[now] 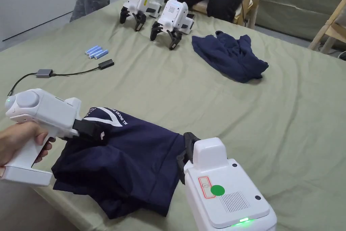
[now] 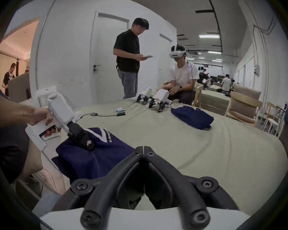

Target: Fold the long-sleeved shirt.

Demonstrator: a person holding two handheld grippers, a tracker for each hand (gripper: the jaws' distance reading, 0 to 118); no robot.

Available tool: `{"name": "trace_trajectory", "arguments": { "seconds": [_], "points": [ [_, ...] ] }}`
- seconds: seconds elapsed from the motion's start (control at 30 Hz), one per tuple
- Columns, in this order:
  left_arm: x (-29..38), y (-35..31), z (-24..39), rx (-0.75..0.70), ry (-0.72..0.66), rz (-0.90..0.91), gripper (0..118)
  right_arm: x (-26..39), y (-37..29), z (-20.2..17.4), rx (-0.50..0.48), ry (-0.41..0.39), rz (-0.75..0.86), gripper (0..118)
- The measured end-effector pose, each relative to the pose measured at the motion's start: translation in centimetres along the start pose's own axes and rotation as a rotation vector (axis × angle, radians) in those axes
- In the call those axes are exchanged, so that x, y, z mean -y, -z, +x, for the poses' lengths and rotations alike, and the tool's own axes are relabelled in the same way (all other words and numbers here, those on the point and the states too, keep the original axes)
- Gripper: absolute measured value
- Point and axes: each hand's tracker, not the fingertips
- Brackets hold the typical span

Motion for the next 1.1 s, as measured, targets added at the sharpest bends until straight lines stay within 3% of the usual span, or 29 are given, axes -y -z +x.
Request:
{"name": "trace_trajectory", "arguments": {
  "seconds": [0.07,0.1,0.2,0.27,0.33,0.53,0.6,0.67,0.9,0.93,0.97,1.0,1.03,1.07,1.1],
  "points": [
    [0.2,-1.5,1.0,-0.079,0.077,0.068,96,-0.3,-0.8,0.4,-0.004,0.014,0.003,0],
    [1.0,-2.6,3.8,-0.089,0.082,0.092,112,-0.4,-1.2,0.8,-0.003,0.02,0.005,0],
    [1.9,-6.3,8.9,-0.27,0.122,0.24,106,-0.8,-3.9,3.0,0.024,0.058,0.035,0],
    [2.8,-7.7,12.8,-0.42,0.239,0.373,107,-1.1,-6.0,4.9,0.065,0.069,0.056,0],
    [4.9,-8.4,18.0,-0.471,0.38,0.491,107,-1.7,-8.5,7.0,0.12,0.087,0.087,0],
    [12.2,-6.4,35.3,-0.255,0.442,0.833,109,-3.5,-16.9,14.6,0.356,0.113,0.172,0],
    [14.6,-4.4,40.2,-0.271,0.503,0.923,109,-3.8,-19.6,16.8,0.439,0.096,0.192,0],
    [15.3,-2.5,43.9,-0.26,0.57,0.949,109,-4.1,-22.4,18.9,0.517,0.076,0.216,0],
    [17.3,-0.1,53.1,-0.151,0.58,1.022,109,-4.5,-28.3,23.4,0.703,0.079,0.249,0],
    [17.4,0.1,53.9,-0.161,0.598,1.038,109,-4.6,-28.8,23.8,0.72,0.085,0.251,5],
    [17.4,0.1,54.5,-0.155,0.6,1.051,110,-4.7,-29.3,24.2,0.733,0.081,0.262,27],
    [17.4,0.2,54.8,-0.151,0.599,1.043,110,-4.7,-29.4,24.6,0.751,0.083,0.258,81],
    [17.4,0.2,55.0,-0.128,0.595,1.044,111,-4.8,-29.5,25.0,0.772,0.099,0.256,117],
    [17.3,0.1,55.3,-0.12,0.59,1.046,111,-4.5,-30.3,25.6,0.782,0.063,0.37,116],
    [17.2,0.1,55.4,-0.12,0.597,1.046,111,-4.3,-30.4,25.9,0.786,0.081,0.318,118]
  ]
}}
